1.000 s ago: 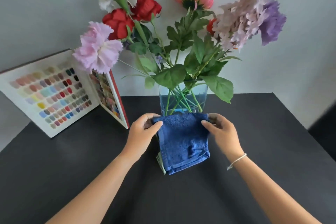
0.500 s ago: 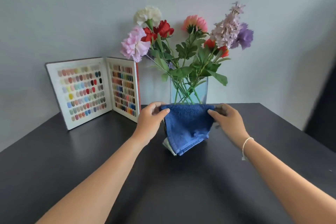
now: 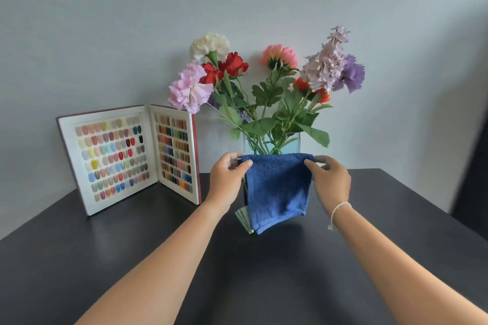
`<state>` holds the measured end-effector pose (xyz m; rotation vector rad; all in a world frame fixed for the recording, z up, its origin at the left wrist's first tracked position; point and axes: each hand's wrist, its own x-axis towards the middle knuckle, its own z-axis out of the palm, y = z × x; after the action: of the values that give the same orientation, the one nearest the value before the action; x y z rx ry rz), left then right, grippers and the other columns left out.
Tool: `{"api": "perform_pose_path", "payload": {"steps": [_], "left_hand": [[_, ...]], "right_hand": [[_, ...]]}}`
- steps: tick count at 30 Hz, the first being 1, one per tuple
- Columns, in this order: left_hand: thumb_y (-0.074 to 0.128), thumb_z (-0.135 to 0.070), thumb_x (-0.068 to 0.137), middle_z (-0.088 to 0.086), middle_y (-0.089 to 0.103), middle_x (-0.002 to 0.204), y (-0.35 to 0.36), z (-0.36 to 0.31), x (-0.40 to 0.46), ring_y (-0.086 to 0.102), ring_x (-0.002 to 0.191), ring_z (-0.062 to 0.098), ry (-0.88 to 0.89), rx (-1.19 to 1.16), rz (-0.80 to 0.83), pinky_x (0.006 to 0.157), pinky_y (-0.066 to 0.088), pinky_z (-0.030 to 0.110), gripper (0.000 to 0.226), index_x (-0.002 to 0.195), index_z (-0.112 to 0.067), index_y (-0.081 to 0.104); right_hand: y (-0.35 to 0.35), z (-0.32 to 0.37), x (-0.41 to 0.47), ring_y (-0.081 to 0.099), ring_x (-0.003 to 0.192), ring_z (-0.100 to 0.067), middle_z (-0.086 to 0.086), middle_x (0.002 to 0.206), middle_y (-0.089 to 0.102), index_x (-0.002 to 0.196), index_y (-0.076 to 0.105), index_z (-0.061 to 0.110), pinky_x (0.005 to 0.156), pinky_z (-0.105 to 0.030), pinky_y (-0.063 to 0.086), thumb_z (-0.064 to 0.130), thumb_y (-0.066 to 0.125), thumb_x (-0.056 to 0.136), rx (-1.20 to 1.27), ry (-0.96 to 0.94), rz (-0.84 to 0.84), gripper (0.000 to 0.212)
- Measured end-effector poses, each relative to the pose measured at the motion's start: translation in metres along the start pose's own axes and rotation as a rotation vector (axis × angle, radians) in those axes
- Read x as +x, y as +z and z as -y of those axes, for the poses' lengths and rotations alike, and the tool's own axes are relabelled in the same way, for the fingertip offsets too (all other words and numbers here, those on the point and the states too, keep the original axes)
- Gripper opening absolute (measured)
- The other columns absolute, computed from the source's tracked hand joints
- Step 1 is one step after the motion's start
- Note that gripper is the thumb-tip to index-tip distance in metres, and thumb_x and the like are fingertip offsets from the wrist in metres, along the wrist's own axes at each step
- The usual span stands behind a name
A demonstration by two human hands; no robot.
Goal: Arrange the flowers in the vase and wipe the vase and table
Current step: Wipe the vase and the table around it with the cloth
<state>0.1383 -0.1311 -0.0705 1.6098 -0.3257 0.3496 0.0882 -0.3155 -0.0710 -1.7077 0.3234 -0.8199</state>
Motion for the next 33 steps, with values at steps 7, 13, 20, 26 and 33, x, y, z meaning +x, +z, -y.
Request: {"api": "perform_pose_path", "payload": {"steps": [7, 13, 20, 26, 33], "left_hand": [[0.064, -0.018, 0.083, -0.004, 0.066, 0.087, 0.016, 0.034, 0.052, 0.059, 0.079, 0.006, -0.022, -0.075, -0.077, 0.067, 0.045, 0.021, 0.008, 0.088, -0.024, 0.060], [0.067, -0.023, 0.081, -0.010, 0.062, 0.094, 0.018, 0.068, 0.068, 0.059, 0.078, -0.003, -0.022, -0.148, -0.099, 0.069, 0.045, 0.018, 0.019, 0.095, -0.032, 0.058], [0.059, -0.045, 0.076, -0.002, 0.037, 0.147, 0.011, 0.086, 0.085, 0.036, 0.134, 0.017, -0.210, -0.275, 0.255, 0.114, 0.024, 0.046, 0.067, 0.137, -0.040, 0.032], [0.051, -0.053, 0.073, -0.002, 0.056, 0.132, 0.015, 0.097, 0.095, 0.048, 0.125, 0.020, -0.227, -0.392, 0.275, 0.112, 0.026, 0.047, 0.039, 0.111, -0.045, 0.060], [0.057, -0.061, 0.068, -0.006, 0.054, 0.135, 0.020, 0.104, 0.102, 0.046, 0.128, 0.015, -0.128, -0.318, 0.327, 0.112, 0.028, 0.044, 0.050, 0.116, -0.048, 0.056]], "right_hand": [[0.049, -0.018, 0.035, 0.058, 0.070, -0.008, 0.009, 0.077, 0.067, 0.082, 0.060, 0.034, 0.059, -0.021, 0.038, 0.034, 0.058, 0.082, 0.097, 0.008, -0.147, 0.002], [0.080, -0.036, 0.040, 0.057, 0.078, -0.012, 0.022, 0.074, 0.056, 0.087, 0.055, 0.042, 0.069, -0.029, 0.041, 0.035, 0.053, 0.085, 0.075, -0.093, -0.225, 0.008], [0.102, -0.055, 0.027, 0.040, 0.119, -0.020, 0.000, 0.128, 0.052, 0.140, 0.030, 0.022, 0.100, -0.027, 0.033, 0.030, 0.060, 0.084, -0.138, -0.346, -0.160, 0.064], [0.114, -0.072, 0.023, -0.001, 0.139, -0.008, 0.015, 0.147, 0.005, 0.137, -0.010, 0.033, 0.115, -0.030, 0.005, 0.040, 0.062, 0.080, -0.285, -0.383, -0.029, 0.093], [0.112, -0.071, 0.031, -0.006, 0.136, 0.000, 0.021, 0.143, -0.001, 0.130, -0.019, 0.048, 0.117, -0.039, 0.005, 0.056, 0.053, 0.078, -0.248, -0.400, -0.005, 0.089]]}}
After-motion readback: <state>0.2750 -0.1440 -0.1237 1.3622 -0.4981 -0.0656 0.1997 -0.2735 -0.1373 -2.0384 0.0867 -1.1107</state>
